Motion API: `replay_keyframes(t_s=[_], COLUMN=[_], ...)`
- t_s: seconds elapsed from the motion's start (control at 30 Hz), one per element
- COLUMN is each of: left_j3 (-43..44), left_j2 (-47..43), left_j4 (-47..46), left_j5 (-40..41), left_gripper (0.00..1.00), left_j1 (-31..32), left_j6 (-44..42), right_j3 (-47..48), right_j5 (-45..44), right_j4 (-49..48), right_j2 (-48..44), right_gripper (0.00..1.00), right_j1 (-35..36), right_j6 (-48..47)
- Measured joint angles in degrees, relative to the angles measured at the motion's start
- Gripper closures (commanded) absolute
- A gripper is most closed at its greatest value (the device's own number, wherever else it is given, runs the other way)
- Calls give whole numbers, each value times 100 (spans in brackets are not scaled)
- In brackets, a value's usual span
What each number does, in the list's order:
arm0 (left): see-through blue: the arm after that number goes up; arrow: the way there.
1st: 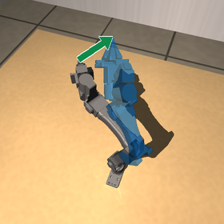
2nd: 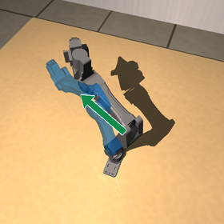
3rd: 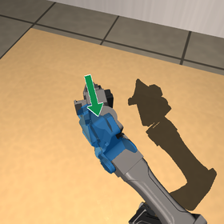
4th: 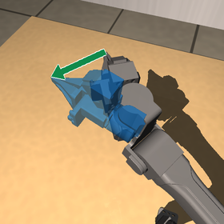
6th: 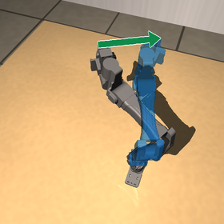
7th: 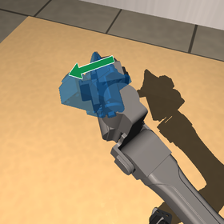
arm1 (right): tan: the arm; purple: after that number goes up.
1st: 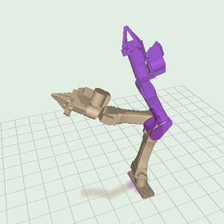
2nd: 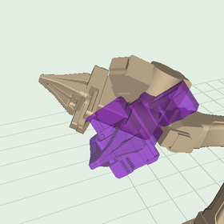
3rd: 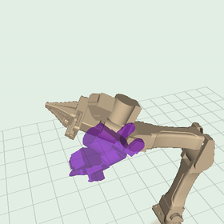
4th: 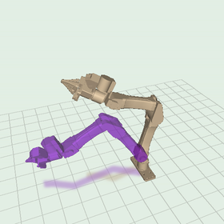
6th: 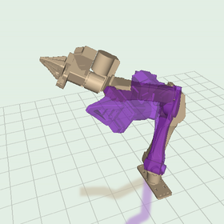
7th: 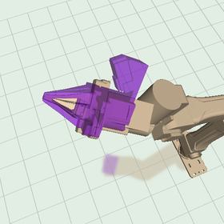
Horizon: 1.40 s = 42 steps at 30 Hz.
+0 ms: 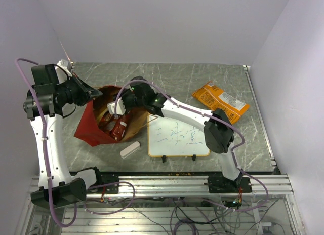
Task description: Take the snacks out of the paper bag
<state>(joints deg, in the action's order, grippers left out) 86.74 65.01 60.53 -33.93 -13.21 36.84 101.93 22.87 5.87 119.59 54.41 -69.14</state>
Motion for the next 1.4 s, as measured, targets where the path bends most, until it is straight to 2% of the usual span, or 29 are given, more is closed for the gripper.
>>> replay_keyframes(t_s=[0.4, 0.47, 0.57, 0.77, 1.07, 1.4], left_j3=[26, 61, 85, 26, -98, 514], left_j2=[15, 17, 15, -31, -103, 109], left_j4=[83, 118, 142, 94, 39, 208], left_j5=[0, 2, 2, -2, 15, 463], left_gripper=[93, 93, 93, 93, 93, 93], left_j1=[0, 0, 0, 0, 0, -7], left_j6=[-22, -22, -20, 33, 129, 63], right_j3=[439, 439, 450, 507, 520, 520], right_j5=[90, 136, 223, 302, 415, 448], right_j4=[-437, -479, -511, -866, -1060, -1012], right_j2=[468, 514, 564, 586, 555, 144], right_gripper=[64, 70, 85, 100, 100, 100], right_j1=[42, 42, 42, 37, -68, -131], right_j6=[79, 90, 98, 492, 975, 997])
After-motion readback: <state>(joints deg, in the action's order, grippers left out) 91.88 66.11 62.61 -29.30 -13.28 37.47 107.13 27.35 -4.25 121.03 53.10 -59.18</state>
